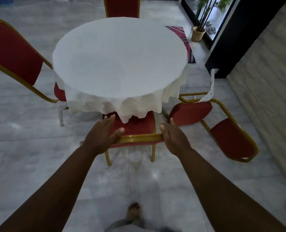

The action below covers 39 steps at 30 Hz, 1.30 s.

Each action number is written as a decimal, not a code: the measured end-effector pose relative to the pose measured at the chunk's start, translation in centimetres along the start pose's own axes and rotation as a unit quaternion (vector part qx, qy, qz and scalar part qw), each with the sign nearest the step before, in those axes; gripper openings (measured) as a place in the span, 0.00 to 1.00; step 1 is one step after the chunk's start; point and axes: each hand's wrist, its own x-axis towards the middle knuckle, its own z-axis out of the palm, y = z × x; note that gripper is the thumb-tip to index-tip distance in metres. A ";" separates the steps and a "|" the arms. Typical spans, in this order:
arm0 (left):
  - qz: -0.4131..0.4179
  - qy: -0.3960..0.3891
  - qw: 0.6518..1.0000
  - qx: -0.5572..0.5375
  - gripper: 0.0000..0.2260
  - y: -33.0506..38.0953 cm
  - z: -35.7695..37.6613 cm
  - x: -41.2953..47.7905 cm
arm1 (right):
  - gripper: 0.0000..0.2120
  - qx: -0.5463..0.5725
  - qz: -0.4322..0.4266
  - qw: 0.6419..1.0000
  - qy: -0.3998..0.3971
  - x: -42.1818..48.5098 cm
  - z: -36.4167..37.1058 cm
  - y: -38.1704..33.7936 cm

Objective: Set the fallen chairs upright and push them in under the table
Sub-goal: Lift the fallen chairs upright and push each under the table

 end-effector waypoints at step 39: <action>0.028 -0.333 0.939 0.079 0.35 60.6 47.5 34.8 | 0.28 -0.171 0.288 0.930 -0.150 -0.7 -50.7 64.6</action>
